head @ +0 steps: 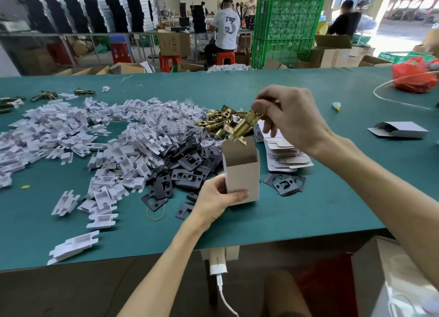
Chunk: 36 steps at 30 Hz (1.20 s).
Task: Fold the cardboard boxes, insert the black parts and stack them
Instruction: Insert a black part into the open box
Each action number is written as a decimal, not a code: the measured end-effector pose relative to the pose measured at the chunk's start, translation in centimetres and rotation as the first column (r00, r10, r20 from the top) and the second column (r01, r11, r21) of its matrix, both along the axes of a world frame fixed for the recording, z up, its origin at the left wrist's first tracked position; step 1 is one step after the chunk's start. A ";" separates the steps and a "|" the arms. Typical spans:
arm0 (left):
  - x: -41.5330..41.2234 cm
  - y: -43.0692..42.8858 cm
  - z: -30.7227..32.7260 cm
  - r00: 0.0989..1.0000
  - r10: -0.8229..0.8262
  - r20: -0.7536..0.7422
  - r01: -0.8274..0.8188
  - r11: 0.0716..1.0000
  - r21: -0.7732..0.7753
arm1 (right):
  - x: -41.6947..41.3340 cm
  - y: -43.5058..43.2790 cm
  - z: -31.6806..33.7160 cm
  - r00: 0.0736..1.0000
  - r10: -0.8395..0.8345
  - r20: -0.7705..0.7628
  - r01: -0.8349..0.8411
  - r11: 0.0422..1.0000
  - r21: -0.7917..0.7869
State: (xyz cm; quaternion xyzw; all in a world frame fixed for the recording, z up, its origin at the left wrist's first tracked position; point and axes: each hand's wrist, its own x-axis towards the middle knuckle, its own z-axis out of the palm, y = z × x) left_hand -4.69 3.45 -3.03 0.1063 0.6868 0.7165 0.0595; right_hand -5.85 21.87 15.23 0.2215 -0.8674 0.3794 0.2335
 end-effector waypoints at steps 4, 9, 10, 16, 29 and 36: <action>0.1 -0.1 -0.1 1.000 -0.002 -0.029 0.001 1.000 -0.007 | 0.5 -1.8 -0.7 0.997 0.018 0.073 -0.044 0.929 0.368; 0.1 -0.2 -0.1 0.999 -0.019 -0.041 0.019 1.000 0.012 | 0.8 -2.8 -2.3 1.000 0.008 -0.021 0.006 0.819 0.574; 0.1 -0.2 0.0 0.999 -0.025 -0.033 0.025 1.000 0.013 | 0.8 -3.0 -2.7 0.998 0.010 -0.055 0.024 0.814 0.581; 0.1 -0.2 0.1 0.999 -0.049 0.001 0.049 0.999 0.005 | 0.3 -3.8 -4.3 0.993 -0.014 0.114 -0.056 0.809 0.585; -0.1 -0.3 0.1 0.994 0.078 0.074 -0.083 0.994 0.075 | -1.3 -1.1 -5.3 0.987 -0.059 -0.149 0.107 0.935 0.339; -0.6 -0.2 -0.3 0.970 0.188 0.154 -0.219 0.951 0.217 | -1.2 0.2 -12.4 0.906 -0.216 0.365 0.001 0.862 0.507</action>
